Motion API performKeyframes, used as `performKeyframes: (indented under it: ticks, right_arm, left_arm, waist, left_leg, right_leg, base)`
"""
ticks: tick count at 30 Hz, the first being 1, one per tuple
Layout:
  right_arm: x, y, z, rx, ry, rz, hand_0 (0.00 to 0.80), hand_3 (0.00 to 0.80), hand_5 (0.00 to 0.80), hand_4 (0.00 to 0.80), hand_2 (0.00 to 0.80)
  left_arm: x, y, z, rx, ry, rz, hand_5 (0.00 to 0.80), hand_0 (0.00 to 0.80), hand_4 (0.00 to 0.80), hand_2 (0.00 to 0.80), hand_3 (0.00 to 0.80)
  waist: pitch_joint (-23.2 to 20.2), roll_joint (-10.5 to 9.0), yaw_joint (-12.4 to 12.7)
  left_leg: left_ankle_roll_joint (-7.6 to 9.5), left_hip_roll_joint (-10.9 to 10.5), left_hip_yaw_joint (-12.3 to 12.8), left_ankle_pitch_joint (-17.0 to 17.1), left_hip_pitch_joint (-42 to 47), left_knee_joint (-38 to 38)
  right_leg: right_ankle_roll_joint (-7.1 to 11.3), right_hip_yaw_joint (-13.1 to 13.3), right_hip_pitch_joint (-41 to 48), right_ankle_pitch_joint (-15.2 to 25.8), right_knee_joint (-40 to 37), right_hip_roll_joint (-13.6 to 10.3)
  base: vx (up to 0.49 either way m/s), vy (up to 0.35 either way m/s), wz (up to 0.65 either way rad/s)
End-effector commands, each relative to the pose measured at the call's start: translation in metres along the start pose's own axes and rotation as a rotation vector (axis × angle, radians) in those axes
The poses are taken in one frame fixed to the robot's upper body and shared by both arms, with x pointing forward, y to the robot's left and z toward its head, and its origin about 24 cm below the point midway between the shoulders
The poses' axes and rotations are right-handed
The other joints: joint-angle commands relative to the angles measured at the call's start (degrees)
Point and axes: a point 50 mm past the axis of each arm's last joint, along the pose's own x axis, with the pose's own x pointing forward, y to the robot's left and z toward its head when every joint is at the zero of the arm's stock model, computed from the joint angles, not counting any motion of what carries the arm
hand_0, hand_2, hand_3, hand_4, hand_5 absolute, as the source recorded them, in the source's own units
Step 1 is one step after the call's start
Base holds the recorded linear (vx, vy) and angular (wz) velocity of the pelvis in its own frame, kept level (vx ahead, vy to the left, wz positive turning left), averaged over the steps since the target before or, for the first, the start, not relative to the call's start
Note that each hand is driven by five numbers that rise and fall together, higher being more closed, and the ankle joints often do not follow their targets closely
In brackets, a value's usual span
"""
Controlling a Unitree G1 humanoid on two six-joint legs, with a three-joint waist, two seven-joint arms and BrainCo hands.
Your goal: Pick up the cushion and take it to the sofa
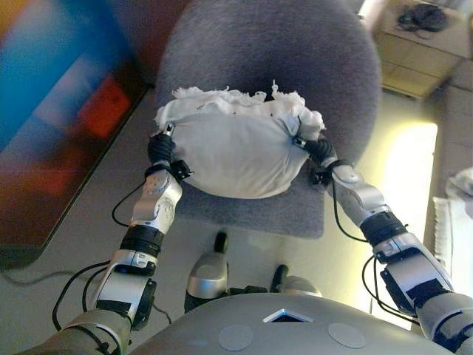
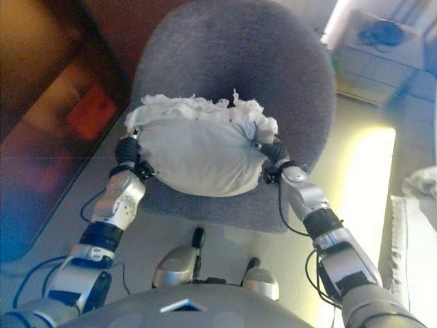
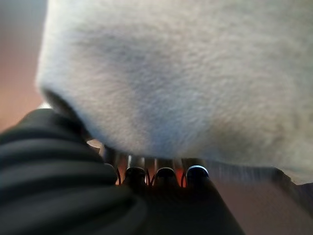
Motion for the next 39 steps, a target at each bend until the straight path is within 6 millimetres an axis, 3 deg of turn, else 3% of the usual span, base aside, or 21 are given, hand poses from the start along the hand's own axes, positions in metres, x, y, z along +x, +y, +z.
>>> performKeyframes:
  ticks: [1, 7, 15, 28, 34, 36, 39]
  right_arm:
    - [0.014, 0.047, 0.094, 0.096, -0.311, 0.14, 0.8, 0.8, 0.8, 0.8, 0.8]
    - [0.026, 0.049, 0.128, 0.074, -0.361, 0.069, 0.8, 0.8, 0.8, 0.8, 0.8]
    - [0.026, 0.048, 0.171, 0.09, -0.484, 0.039, 0.8, 0.8, 0.8, 0.8, 0.8]
    - [0.01, 0.018, 0.208, 0.039, -0.583, -0.054, 0.8, 0.8, 0.8, 0.8, 0.8]
    - [0.01, 0.017, 0.214, -0.091, -0.554, -0.033, 0.8, 0.8, 0.8, 0.8, 0.8]
    - [0.01, 0.024, 0.219, -0.088, -0.576, -0.017, 0.8, 0.8, 0.8, 0.8, 0.8]
    - [0.011, 0.039, 0.216, -0.056, -0.584, 0.023, 0.8, 0.8, 0.8, 0.8, 0.8]
  left_arm:
    - [0.004, -0.039, 0.053, -0.056, -0.221, -0.141, 0.8, 0.8, 0.8, 0.8, 0.8]
    - [0.019, -0.051, 0.065, -0.013, -0.236, -0.176, 0.8, 0.8, 0.8, 0.8, 0.8]
    - [0.035, -0.068, 0.128, -0.006, -0.387, -0.231, 0.8, 0.8, 0.8, 0.8, 0.8]
    - [0.027, -0.084, 0.148, -0.055, -0.436, -0.28, 0.8, 0.8, 0.8, 0.8, 0.8]
    - [0.026, -0.088, 0.155, -0.073, -0.434, -0.277, 0.8, 0.8, 0.8, 0.8, 0.8]
    - [0.028, -0.085, 0.159, -0.074, -0.445, -0.254, 0.8, 0.8, 0.8, 0.8, 0.8]
    - [0.029, -0.084, 0.155, -0.081, -0.442, -0.227, 0.8, 0.8, 0.8, 0.8, 0.8]
  waist:
    - [0.06, -3.78, 3.77]
    - [3.9, -5.0, 5.43]
    - [8.41, -5.15, 5.06]
    - [9.6, -6.64, 3.73]
    - [10.07, -7.87, 3.85]
    - [11.02, -8.12, 3.81]
    - [12.26, -6.81, 3.22]
  left_leg:
    - [-3.76, 1.81, -0.29, -1.21, -7.31, 7.66]
    - [-4.55, 2.29, -1.88, -0.89, -11.56, 10.44]
    - [-4.92, 2.02, -2.08, -1.01, -18.5, 14.7]
    - [-5.08, 2.2, 0.21, -0.96, -20.03, 14.37]
    - [-5.09, 2.27, 0.41, -1.4, -20.61, 15.9]
    - [-4.74, 2.4, 0.45, -4.11, -22.06, 21.4]
    - [-2.86, 1.94, 0.6, -9.1, -24.21, 30.52]
  right_leg:
    - [0.27, 0.01, -5.72, 3.51, 6.19, -6.01]
    - [-0.11, -0.78, -7.23, 3.39, 6.9, -5.04]
    - [0.13, -1.02, -11.98, 3.92, 8.19, -5.01]
    - [1.68, -0.26, -12.34, 5.29, 5.38, -5.17]
    - [1.85, -0.46, -13.09, 5.44, 6.21, -5.63]
    - [1.23, 0.14, -14.9, 3.96, 10.2, -6.15]
    - [-1.05, 1.47, -19.59, -0.32, 21.51, -7.25]
  base:
    - [-0.243, -0.068, 0.43]
    - [-0.098, -0.039, 0.24]
    - [-0.094, -0.009, 0.04]
    - [0.016, 0.013, -0.02]
    - [0.016, -0.033, 0.0]
    - [-0.049, 0.012, 0.01]
    - [-0.004, 0.128, 0.03]
